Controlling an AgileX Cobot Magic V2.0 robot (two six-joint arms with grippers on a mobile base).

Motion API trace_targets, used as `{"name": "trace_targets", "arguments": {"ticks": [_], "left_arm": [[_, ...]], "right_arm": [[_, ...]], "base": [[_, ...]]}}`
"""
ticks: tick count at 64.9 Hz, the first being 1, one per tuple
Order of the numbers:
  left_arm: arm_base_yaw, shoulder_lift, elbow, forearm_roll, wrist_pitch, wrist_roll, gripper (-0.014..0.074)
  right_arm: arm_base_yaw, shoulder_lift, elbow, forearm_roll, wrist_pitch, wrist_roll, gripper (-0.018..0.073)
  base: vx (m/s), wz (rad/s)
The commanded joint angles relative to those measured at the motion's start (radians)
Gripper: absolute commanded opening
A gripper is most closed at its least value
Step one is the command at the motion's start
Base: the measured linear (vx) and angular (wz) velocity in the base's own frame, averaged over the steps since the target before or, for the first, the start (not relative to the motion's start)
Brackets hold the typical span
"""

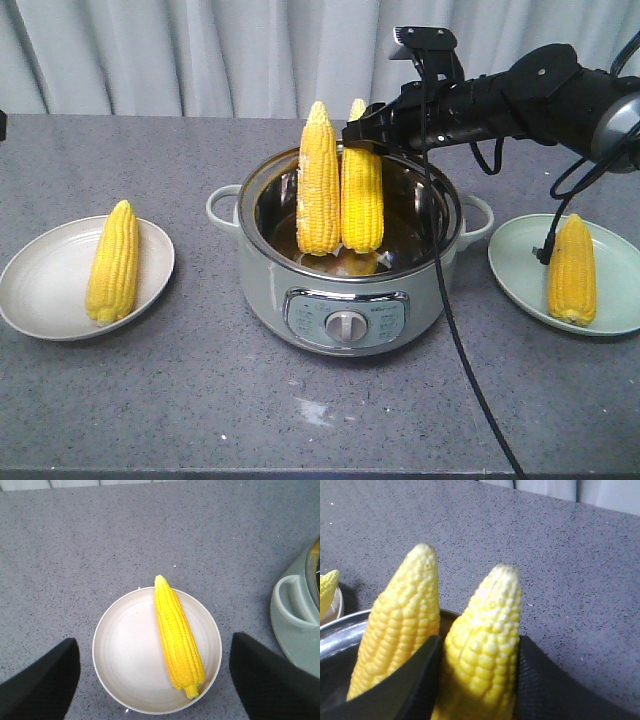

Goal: Distribute corn equally
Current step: 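Grasp the corn cob and lift it out of the pot with the right gripper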

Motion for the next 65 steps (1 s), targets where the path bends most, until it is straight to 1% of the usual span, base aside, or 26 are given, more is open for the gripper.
{"name": "trace_targets", "arguments": {"ticks": [1, 22, 27, 31, 37, 56, 65], "left_arm": [[0.0, -0.021, -0.02, 0.0, -0.06, -0.008, 0.0575], [0.0, -0.021, -0.02, 0.001, -0.056, -0.006, 0.0575], [0.0, -0.021, -0.02, 0.001, -0.056, -0.006, 0.0575], [0.0, -0.021, -0.02, 0.001, -0.056, -0.006, 0.0575], [0.0, -0.021, -0.02, 0.001, -0.057, 0.0, 0.0575], [0.0, -0.021, -0.02, 0.001, -0.057, 0.0, 0.0575], [0.0, -0.021, -0.02, 0.001, -0.057, 0.0, 0.0575]], "right_arm": [[-0.006, -0.057, -0.031, 0.03, -0.03, -0.01, 0.0162], [-0.007, -0.131, -0.031, 0.027, -0.022, -0.006, 0.0165], [-0.007, -0.167, -0.031, 0.014, -0.014, -0.006, 0.0165], [-0.007, -0.197, -0.031, -0.015, -0.008, 0.005, 0.0167], [-0.01, -0.246, -0.031, -0.084, 0.012, 0.057, 0.0169], [-0.01, -0.417, -0.03, -0.433, 0.08, 0.286, 0.0174], [-0.01, -0.491, -0.028, -0.544, 0.149, 0.362, 0.0179]], "base": [[0.0, 0.0], [0.0, 0.0], [0.0, 0.0], [0.0, 0.0], [0.0, 0.0], [0.0, 0.0], [0.0, 0.0]]}}
